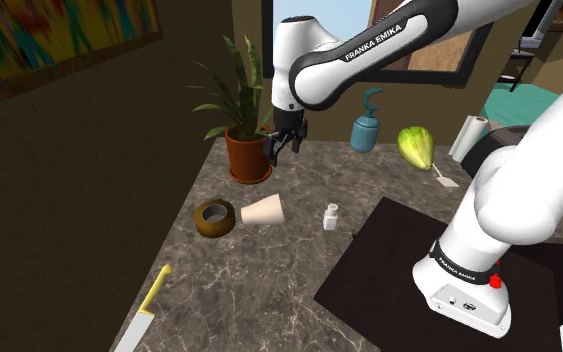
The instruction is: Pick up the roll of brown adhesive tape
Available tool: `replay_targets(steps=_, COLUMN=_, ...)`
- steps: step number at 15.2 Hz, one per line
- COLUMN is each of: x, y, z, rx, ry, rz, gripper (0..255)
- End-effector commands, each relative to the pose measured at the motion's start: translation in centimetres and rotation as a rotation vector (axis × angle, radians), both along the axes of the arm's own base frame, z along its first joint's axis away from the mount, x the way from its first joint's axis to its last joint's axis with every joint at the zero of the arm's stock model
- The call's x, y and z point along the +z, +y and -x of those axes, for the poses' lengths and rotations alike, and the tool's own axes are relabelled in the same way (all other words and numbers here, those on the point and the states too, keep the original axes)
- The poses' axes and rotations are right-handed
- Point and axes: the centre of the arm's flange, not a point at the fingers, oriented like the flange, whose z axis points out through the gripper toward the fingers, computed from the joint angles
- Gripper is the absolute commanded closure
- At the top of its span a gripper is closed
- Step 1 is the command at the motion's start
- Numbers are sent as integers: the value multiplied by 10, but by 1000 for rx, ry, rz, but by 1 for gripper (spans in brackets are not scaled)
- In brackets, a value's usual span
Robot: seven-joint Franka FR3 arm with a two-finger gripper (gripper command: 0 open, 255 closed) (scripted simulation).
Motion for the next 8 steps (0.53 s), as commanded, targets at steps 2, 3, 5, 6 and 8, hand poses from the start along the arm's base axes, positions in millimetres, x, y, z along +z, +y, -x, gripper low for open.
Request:
replay_targets(steps=2, x=-28, y=16, z=-23, rx=-1, ry=-5, rz=0, gripper=0)
replay_targets(steps=3, x=-38, y=21, z=-30, rx=-2, ry=-6, rz=0, gripper=0)
replay_targets(steps=5, x=-56, y=31, z=-46, rx=-3, ry=-8, rz=0, gripper=0)
replay_targets(steps=6, x=-66, y=36, z=-53, rx=-3, ry=-10, rz=1, gripper=0)
replay_targets(steps=8, x=-84, y=46, z=-69, rx=-4, ry=-12, rz=1, gripper=0)
